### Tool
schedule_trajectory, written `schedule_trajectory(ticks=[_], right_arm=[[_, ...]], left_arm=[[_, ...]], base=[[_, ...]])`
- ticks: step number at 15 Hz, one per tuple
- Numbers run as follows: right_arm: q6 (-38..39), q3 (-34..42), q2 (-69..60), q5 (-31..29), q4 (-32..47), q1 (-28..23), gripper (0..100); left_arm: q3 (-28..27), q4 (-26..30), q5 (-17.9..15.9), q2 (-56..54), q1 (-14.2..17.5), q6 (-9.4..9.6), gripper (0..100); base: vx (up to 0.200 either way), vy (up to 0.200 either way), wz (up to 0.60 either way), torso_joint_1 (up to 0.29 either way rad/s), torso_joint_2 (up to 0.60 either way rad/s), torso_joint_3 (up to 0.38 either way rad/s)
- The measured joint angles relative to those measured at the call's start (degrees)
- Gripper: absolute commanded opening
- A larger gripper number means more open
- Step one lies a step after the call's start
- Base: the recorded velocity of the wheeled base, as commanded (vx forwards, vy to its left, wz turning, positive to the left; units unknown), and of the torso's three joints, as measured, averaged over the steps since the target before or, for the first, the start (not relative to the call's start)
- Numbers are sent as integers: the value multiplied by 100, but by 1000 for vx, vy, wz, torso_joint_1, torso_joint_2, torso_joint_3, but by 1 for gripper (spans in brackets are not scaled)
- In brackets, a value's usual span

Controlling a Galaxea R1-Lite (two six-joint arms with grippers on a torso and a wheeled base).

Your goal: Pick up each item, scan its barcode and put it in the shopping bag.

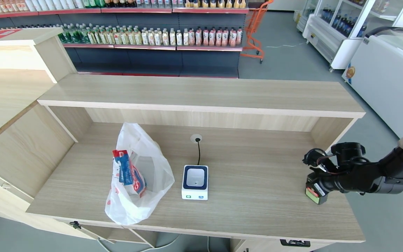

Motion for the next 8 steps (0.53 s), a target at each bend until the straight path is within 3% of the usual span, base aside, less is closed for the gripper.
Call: schedule_trajectory(ticks=[8], right_arm=[[301,2,-77,68,-218,597,0]], left_arm=[[0,0,-1,0,0,-2,100]], base=[[0,0,0,0,0,0]])
